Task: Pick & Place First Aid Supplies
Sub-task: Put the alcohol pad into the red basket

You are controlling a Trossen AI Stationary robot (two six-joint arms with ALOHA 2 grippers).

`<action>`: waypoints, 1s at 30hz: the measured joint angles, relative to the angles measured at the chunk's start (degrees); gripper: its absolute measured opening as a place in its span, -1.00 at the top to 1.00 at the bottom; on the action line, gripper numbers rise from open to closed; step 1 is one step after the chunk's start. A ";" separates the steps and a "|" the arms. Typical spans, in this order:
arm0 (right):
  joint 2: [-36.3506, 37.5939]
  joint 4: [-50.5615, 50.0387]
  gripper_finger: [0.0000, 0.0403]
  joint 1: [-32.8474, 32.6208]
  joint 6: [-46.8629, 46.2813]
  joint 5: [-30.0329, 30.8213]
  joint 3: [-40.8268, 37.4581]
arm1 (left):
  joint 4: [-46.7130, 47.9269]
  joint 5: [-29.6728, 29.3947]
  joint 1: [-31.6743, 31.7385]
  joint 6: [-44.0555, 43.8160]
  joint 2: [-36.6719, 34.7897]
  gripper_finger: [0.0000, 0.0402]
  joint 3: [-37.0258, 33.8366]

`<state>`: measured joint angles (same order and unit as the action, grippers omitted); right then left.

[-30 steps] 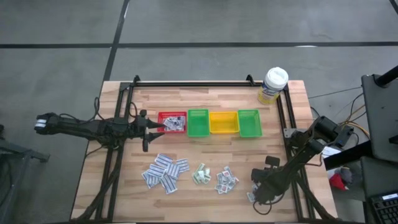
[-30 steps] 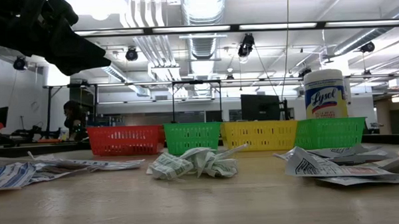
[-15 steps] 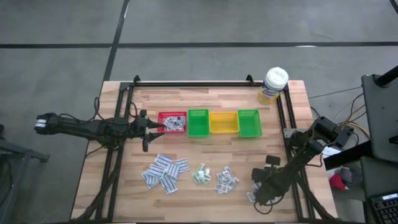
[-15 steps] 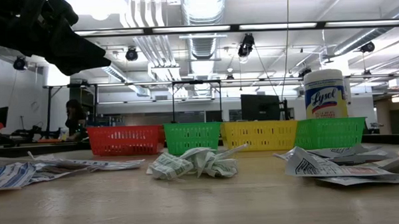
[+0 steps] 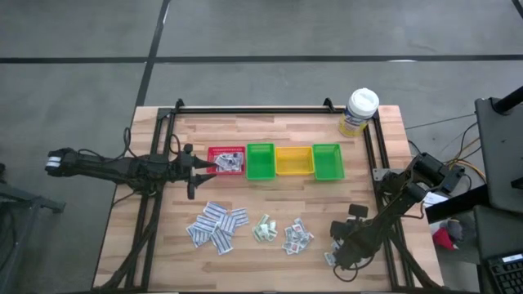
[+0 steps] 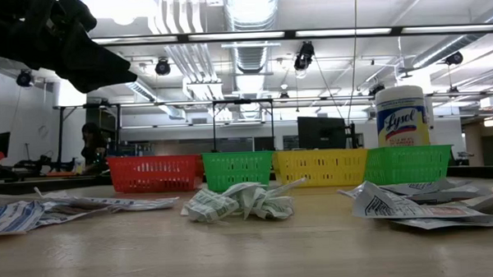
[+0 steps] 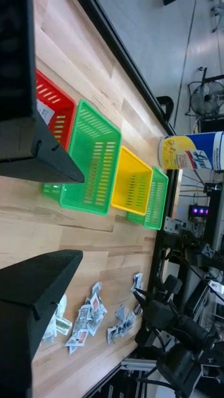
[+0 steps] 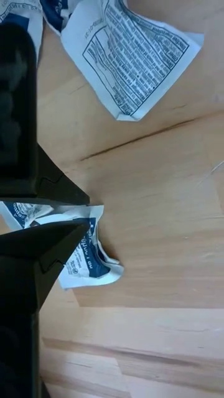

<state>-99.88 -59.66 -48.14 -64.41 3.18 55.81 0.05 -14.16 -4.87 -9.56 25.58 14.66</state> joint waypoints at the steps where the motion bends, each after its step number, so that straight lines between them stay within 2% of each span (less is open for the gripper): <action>1: 0.00 0.00 0.77 0.00 -0.12 0.00 0.00 | 0.00 0.00 0.00 0.04 0.00 0.11 0.00; 20: 0.02 -1.71 0.79 0.02 -2.03 1.36 0.16 | 0.02 0.01 -0.01 0.42 0.00 0.11 0.00; 30: 0.04 -1.73 0.78 0.00 -0.81 1.40 4.86 | 0.02 0.01 0.01 0.54 0.02 0.11 0.00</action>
<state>-99.83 -61.38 -48.14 -65.22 4.58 60.67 0.08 -14.15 -4.86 -9.02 25.60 14.66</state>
